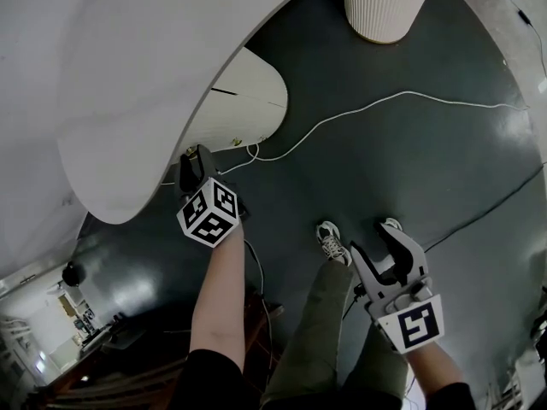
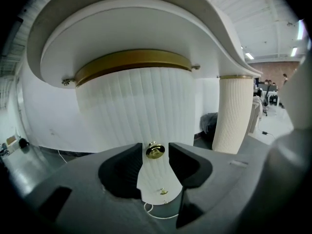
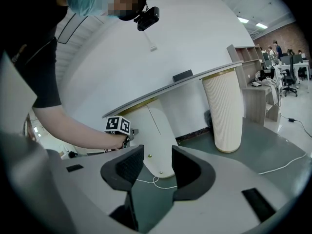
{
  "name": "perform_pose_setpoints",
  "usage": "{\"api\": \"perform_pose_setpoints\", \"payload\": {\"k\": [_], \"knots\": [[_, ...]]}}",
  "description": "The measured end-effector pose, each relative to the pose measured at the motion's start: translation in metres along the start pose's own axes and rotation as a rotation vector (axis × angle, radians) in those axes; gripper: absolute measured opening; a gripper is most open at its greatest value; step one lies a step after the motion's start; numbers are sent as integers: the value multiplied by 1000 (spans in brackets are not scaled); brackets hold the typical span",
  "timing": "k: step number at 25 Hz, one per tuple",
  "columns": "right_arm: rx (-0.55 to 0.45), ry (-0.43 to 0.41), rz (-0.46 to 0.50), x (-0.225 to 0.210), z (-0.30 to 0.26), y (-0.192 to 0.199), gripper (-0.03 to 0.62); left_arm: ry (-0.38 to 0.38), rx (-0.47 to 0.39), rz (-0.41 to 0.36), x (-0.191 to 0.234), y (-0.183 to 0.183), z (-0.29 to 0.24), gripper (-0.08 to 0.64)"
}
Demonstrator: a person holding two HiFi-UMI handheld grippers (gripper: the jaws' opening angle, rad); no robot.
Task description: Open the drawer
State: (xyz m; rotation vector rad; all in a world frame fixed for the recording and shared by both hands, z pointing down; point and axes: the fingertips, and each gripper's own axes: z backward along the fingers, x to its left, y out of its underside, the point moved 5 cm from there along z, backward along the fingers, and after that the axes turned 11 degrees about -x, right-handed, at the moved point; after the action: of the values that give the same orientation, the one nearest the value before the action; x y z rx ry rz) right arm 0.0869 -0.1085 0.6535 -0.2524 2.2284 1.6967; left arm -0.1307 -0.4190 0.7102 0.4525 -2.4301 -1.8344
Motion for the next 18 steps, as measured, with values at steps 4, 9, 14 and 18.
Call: {"api": "perform_pose_setpoints", "payload": {"k": [4, 9, 14, 18], "knots": [[8, 5, -1, -2, 6, -1, 184, -43, -3, 6, 3, -2, -1, 152], [24, 11, -6, -8, 16, -1, 183, -111, 0, 49, 0, -1, 0, 115], [10, 20, -8, -12, 21, -5, 179, -143, 7, 118, -3, -1, -2, 106], [-20, 13, -20, -11, 22, -11, 176, -135, 20, 131, -1, 1, -2, 103]]}}
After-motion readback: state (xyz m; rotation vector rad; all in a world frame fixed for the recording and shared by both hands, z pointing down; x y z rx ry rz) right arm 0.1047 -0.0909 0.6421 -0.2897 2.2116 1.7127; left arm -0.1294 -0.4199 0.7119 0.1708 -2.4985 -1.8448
